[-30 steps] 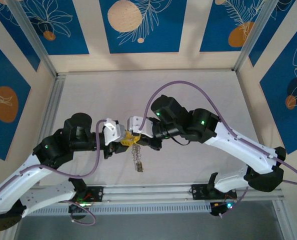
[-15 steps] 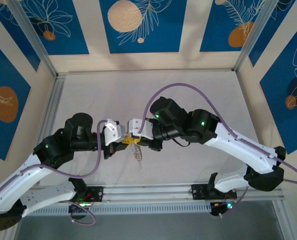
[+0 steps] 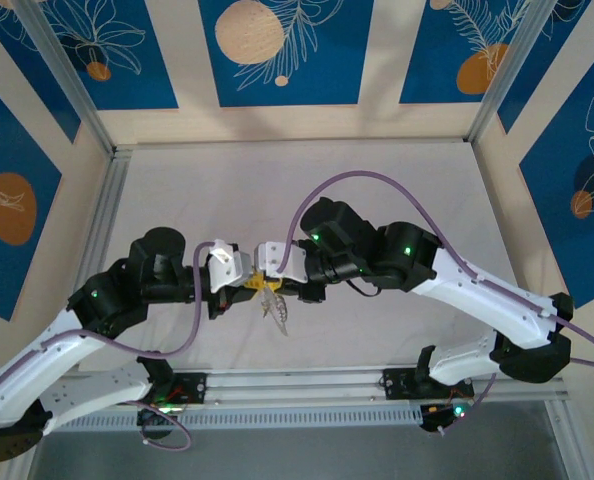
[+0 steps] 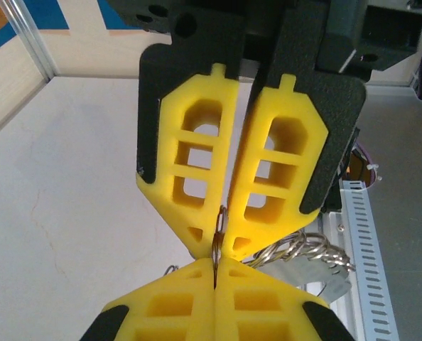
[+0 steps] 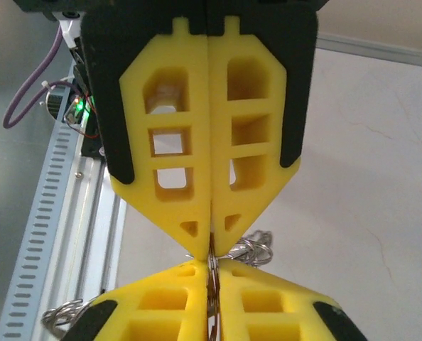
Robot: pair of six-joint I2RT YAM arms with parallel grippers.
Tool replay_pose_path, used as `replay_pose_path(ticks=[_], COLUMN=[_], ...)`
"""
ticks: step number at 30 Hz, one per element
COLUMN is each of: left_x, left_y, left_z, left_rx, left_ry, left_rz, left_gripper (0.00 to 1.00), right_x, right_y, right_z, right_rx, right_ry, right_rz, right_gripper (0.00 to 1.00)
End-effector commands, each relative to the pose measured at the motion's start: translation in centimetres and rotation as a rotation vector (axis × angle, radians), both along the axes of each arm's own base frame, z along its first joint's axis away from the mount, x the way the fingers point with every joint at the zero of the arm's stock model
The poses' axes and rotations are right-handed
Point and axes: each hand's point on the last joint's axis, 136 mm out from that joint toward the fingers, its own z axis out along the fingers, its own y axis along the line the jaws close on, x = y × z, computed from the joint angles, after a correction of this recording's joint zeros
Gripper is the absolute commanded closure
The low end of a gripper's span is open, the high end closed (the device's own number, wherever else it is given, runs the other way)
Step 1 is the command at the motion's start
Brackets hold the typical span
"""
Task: Put the keys on the keyring
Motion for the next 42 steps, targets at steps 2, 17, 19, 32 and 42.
replay_pose_path(ticks=[2, 17, 19, 32, 42], left_x=[0.0, -1.2, -1.2, -1.0, -0.7], left_y=[0.0, 0.4, 0.5, 0.6, 0.7], left_z=[1.8, 4.3, 4.4, 4.6, 4.3], left_rx=[-0.091, -0.203, -0.208, -0.220, -0.220], left_ry=[-0.046, -0.086, -0.091, -0.103, -0.104], left_rz=[0.012, -0.026, -0.026, -0.013, 0.008], left_gripper=[1.00, 1.00, 1.00, 1.00, 1.00], right_x=[-2.0, -1.6, -1.6, -1.8, -2.8], right_y=[0.4, -0.3, -0.4, -1.2, -1.6], right_z=[3.0, 1.6, 1.3, -0.4, -0.5], right_rx=[0.149, 0.148, 0.144, 0.124, 0.145], right_ry=[0.059, 0.161, 0.173, 0.250, 0.296], right_rz=[0.079, 0.047, 0.046, 0.009, 0.027], right_gripper=[0.84, 0.93, 0.93, 0.95, 0.93])
